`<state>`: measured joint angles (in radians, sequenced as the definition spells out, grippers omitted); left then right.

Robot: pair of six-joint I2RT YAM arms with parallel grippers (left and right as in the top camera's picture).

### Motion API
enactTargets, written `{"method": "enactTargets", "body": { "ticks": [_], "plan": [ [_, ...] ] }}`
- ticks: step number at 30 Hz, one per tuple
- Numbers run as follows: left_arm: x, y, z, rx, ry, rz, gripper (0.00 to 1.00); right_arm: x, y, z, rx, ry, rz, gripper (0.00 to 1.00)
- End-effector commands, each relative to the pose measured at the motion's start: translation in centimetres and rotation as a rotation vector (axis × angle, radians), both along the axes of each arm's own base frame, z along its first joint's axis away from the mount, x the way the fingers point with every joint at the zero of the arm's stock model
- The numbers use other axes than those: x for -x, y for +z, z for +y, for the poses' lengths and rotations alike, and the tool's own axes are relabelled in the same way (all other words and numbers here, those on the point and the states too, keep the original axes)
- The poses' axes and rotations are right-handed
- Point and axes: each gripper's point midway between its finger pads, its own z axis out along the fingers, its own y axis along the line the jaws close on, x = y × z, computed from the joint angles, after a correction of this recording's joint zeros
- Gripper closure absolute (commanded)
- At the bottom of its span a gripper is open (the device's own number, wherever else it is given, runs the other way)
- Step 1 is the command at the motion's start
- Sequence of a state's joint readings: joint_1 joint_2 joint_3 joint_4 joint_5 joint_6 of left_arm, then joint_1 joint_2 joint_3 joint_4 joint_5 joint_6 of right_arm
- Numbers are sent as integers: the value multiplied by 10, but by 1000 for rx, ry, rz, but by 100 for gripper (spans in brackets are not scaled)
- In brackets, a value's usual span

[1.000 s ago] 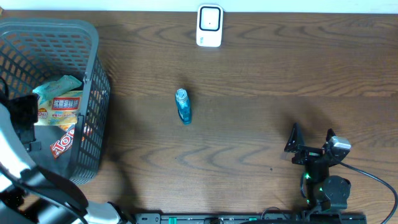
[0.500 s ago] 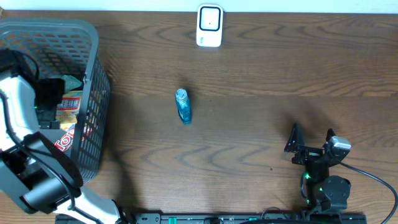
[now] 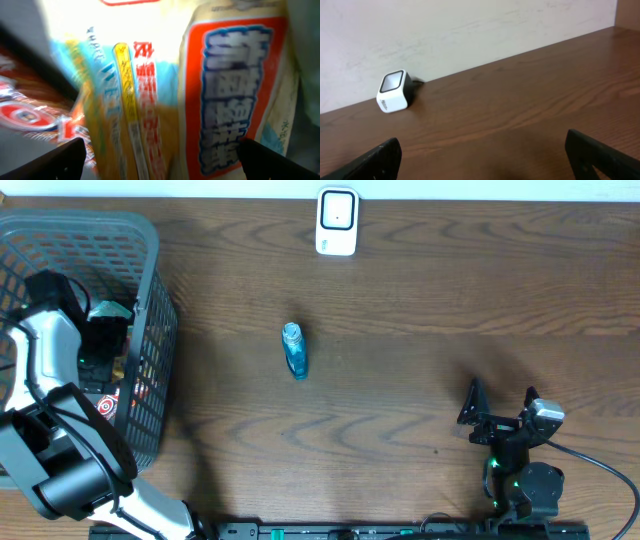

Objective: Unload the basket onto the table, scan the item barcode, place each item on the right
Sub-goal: 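Grasp the yellow snack bag with the left gripper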

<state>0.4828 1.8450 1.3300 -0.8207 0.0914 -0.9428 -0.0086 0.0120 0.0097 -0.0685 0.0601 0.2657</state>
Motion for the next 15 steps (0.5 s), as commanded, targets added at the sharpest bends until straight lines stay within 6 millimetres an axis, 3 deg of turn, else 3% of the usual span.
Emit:
{"method": "enactTargets", "body": {
  "ticks": [1, 9, 15],
  "plan": [
    [-2, -13, -9, 31, -8, -19, 2, 0, -1, 2, 13, 8, -1, 1],
    [-17, -22, -6, 23, 24, -100, 4, 0, -1, 2, 13, 8, -1, 1],
    [-34, -16, -12, 64, 11, -181, 49, 0, -1, 2, 13, 8, -1, 1]
  ]
}}
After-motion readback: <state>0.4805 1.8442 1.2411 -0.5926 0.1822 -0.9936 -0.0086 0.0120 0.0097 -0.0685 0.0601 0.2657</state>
